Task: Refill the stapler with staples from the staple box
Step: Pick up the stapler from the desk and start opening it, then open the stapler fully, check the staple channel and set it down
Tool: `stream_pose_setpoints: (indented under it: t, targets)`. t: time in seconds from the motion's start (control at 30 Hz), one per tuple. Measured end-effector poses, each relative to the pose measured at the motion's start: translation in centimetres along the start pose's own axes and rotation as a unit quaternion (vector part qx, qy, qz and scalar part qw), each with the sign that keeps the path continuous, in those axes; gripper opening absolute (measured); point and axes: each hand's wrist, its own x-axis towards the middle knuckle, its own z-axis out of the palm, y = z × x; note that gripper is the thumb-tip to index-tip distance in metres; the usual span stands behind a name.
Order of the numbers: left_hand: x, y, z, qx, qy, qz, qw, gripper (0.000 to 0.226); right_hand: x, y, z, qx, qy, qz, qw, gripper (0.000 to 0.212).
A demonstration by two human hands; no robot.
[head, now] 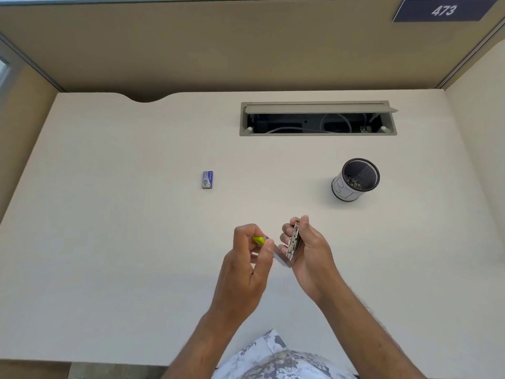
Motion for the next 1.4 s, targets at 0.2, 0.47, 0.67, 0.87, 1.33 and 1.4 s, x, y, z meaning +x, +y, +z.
stream_pose_setpoints:
  t: [0.2,0.47,0.67,0.87,1.33,1.4]
  targets:
    - [-1.3,0.9,-0.5,-0.026,-0.024,0.102,0.994,0.040,-0.2,0.1,0.5,0.079,-0.055,0.031,0.995,0.040]
    - [-1.1,0.5,0.5,0.035,0.015,0.081,0.996,0.019,-0.6,0.2,0.8,0.119,-0.097,0.077,0.985,0.041]
    - [-0.3,0.6,1.1,0.135,0.002,0.042,0.990,0.031,-1.8,-0.2,1.7,0.114,-0.092,0.101,0.984,0.043]
    - [0.0,1.6,0.7,0.189,-0.019,0.031,0.981,0.023,-2.7,-0.5,2.5,0.030,-0.066,0.090,0.993,0.046]
    - [0.2,1.6,0.7,0.175,-0.016,0.035,0.984,0.009,-3.4,-0.1,3.1,-0.022,-0.045,0.086,0.995,0.051]
    - [0.2,1.5,0.7,0.169,-0.017,0.036,0.985,0.009,-3.4,0.0,3.1,-0.019,-0.045,0.086,0.995,0.051]
